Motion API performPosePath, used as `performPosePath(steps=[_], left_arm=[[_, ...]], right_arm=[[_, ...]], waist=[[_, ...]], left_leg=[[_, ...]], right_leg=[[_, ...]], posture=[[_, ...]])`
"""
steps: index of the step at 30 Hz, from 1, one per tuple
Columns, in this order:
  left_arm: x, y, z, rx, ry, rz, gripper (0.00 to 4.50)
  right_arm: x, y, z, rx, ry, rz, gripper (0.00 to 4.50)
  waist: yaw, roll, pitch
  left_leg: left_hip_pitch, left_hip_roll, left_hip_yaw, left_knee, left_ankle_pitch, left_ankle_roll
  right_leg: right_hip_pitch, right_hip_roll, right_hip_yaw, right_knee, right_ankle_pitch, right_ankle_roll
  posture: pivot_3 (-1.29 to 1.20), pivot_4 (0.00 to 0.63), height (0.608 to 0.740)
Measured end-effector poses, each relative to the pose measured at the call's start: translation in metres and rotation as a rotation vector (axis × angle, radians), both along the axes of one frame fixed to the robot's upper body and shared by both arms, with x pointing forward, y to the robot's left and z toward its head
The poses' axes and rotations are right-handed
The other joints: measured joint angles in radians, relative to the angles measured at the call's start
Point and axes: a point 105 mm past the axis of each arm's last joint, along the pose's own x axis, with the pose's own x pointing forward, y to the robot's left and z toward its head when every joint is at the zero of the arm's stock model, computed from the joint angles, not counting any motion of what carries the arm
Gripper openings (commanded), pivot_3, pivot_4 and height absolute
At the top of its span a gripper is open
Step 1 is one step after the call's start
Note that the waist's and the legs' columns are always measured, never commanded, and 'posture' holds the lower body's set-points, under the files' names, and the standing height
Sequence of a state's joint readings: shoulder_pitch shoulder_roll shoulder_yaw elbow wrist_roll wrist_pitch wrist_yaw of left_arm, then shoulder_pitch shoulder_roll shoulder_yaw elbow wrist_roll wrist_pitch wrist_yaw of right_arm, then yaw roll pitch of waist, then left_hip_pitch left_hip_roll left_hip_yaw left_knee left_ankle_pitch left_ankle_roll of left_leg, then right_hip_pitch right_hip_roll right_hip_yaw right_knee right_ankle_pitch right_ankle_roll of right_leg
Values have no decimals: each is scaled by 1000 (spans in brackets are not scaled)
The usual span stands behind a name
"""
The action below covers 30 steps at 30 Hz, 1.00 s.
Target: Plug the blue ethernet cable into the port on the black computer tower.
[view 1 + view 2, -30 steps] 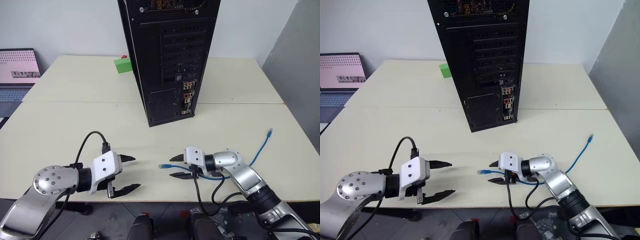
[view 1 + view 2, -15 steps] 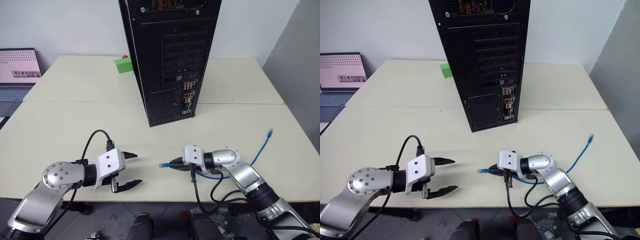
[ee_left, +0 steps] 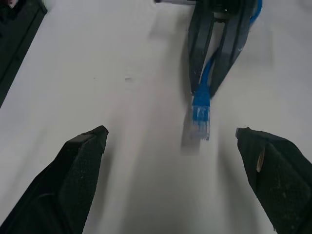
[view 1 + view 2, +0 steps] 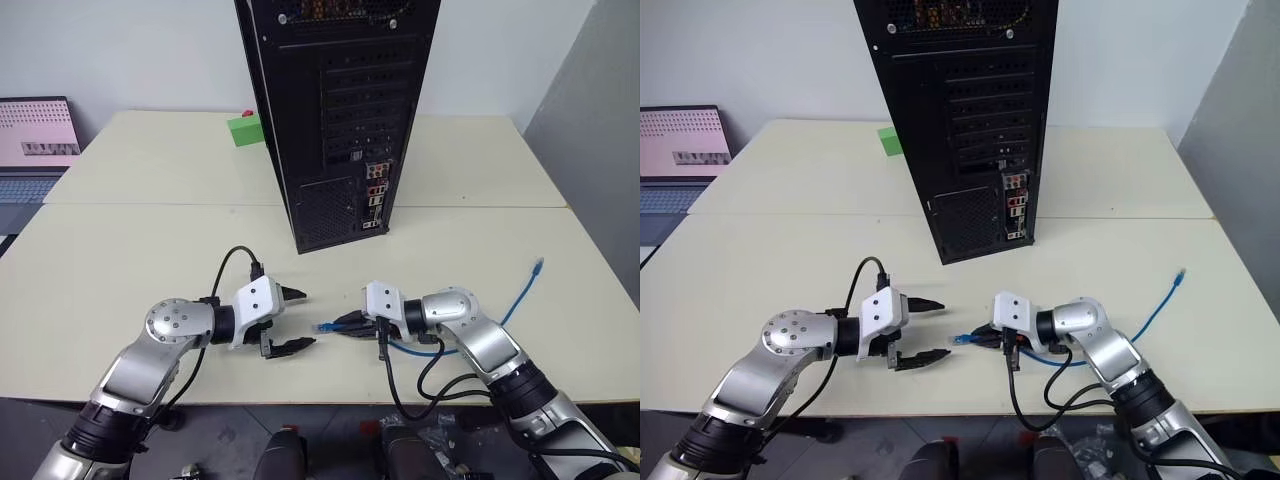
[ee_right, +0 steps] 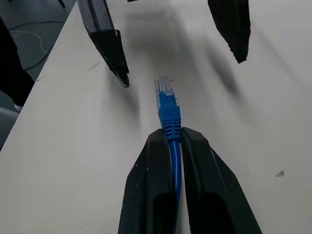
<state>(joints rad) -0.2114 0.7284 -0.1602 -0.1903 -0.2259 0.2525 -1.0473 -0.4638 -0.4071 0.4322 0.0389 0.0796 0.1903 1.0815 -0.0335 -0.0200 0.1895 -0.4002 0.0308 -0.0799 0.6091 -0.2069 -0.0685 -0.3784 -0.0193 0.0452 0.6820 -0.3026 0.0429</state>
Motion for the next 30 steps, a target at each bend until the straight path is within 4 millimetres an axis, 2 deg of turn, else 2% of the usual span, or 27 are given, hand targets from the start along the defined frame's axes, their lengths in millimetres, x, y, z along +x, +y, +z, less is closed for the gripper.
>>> performPosePath(steps=[1,10,13,18,19,28,30], left_arm=[[0,-1,-2,-4,9,-7,4146],[-1,-10,-6,-15,16,-59,2244],[0,-17,-7,-20,12,-78,1465],[0,-17,-11,-11,22,-76,398],[0,-17,-11,-12,20,-78,283],[1,-16,-10,-11,-10,-86,283],[1,-17,-10,-15,-16,-89,283]], right_arm=[[0,0,0,0,0,0,36],[1,0,0,2,-3,-11,35],[1,0,0,2,-2,-12,26],[2,0,2,-1,-5,-12,25],[3,0,3,-2,-6,-12,25],[3,0,5,-5,-13,-11,23],[3,-1,5,-3,-5,-17,732]], waist=[[0,0,0],[0,0,0],[0,0,0],[0,0,0],[1,0,0],[1,0,0],[1,0,0]], left_leg=[[0,0,0,0,0,0],[0,0,0,0,0,0],[0,0,0,0,0,0],[0,0,0,0,0,0],[0,0,0,0,0,0],[0,0,0,0,0,0],[0,0,0,0,0,0]], right_leg=[[0,0,0,0,0,0],[0,0,0,0,0,0],[0,0,0,0,0,0],[0,0,0,0,0,0],[0,0,0,0,0,0],[0,0,0,0,0,0],[0,0,0,0,0,0]], posture=[[0,150,740],[0,150,740],[0,150,740],[0,150,740],[0,150,740],[0,150,740],[0,150,740]])
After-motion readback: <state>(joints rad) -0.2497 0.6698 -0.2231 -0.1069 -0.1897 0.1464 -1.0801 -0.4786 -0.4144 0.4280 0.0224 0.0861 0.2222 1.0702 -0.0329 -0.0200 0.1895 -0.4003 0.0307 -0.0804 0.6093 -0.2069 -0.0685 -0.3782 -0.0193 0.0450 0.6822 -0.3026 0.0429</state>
